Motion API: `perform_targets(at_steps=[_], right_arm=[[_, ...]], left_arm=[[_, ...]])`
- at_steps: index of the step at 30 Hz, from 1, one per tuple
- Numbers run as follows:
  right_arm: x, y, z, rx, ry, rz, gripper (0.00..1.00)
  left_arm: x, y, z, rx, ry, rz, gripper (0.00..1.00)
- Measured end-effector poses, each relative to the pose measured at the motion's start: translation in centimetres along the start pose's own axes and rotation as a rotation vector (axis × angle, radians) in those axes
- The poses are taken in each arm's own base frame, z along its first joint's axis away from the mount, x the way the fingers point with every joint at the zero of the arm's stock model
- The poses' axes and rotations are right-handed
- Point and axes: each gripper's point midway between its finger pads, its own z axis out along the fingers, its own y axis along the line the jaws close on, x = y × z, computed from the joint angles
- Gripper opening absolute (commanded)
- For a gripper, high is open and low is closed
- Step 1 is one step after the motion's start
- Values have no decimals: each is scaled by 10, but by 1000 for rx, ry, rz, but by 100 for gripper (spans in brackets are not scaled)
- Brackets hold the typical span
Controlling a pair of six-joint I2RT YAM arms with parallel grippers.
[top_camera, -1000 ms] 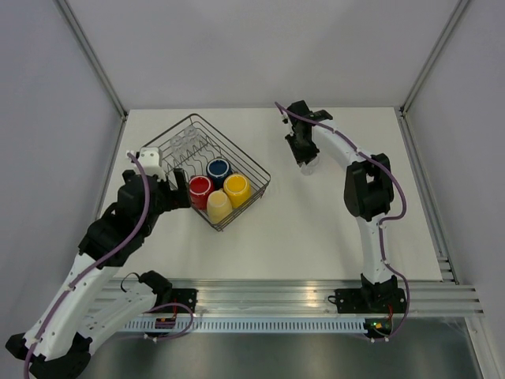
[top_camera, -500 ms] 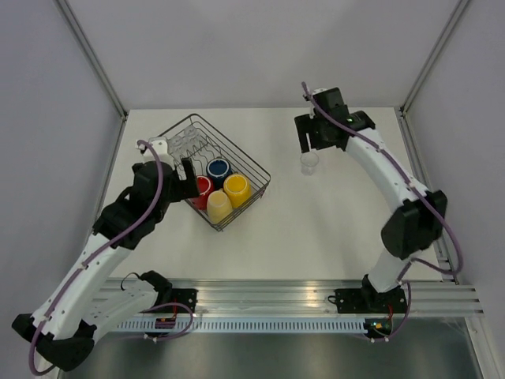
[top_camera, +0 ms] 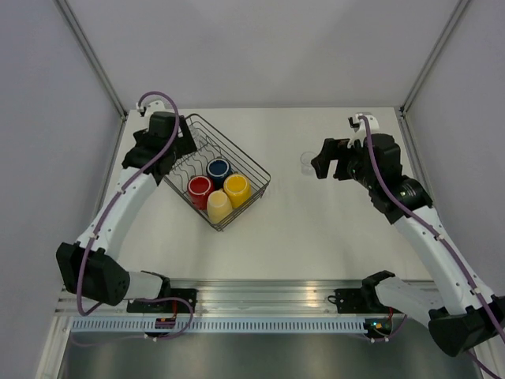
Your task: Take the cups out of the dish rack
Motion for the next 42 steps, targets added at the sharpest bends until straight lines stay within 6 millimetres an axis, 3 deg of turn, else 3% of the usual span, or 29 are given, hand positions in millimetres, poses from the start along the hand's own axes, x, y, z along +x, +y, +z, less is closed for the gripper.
perform_targets(at_steps=[5, 10, 14, 18, 24, 31, 42], right_arm=[[16, 14, -22, -99, -22, 51, 98], [14, 25, -41, -170, -68, 58, 98], [17, 28, -45, -194, -66, 55, 98], [20, 29, -44, -202, -58, 51, 98], [23, 29, -43, -208, -52, 44, 98], [25, 33, -40, -227, -37, 43, 98], [23, 36, -37, -244, -43, 38, 98]], left_arm=[[-8, 21, 53, -45, 25, -68, 100], [1, 25, 105, -36, 72, -46, 100], [1, 25, 147, -8, 99, -29, 100], [6, 30, 176, 1, 129, 5, 100], [17, 25, 200, 25, 170, 75, 99], [23, 18, 220, 59, 195, 136, 92], [38, 11, 229, 96, 259, 160, 79]])
